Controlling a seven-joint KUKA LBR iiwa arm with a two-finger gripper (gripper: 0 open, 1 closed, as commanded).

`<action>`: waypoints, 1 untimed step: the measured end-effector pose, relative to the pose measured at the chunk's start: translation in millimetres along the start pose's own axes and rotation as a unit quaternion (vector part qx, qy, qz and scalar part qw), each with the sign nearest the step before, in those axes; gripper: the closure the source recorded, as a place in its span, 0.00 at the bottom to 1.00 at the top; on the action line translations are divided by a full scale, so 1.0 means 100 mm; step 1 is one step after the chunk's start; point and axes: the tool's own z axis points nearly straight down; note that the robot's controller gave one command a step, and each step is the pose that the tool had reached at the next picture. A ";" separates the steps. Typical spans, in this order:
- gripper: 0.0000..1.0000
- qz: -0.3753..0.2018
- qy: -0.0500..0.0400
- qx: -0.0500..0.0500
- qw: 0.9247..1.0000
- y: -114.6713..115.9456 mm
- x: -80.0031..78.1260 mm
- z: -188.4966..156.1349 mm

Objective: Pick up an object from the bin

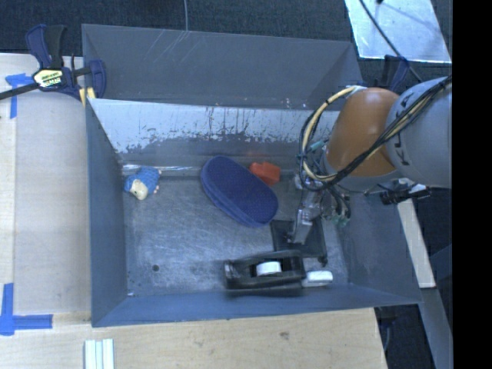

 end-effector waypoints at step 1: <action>0.00 0.060 -0.004 0.000 0.998 -0.22 0.09 -0.34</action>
Offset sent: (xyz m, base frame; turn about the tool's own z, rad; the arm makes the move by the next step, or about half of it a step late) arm -0.0142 -0.0191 0.0326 0.1201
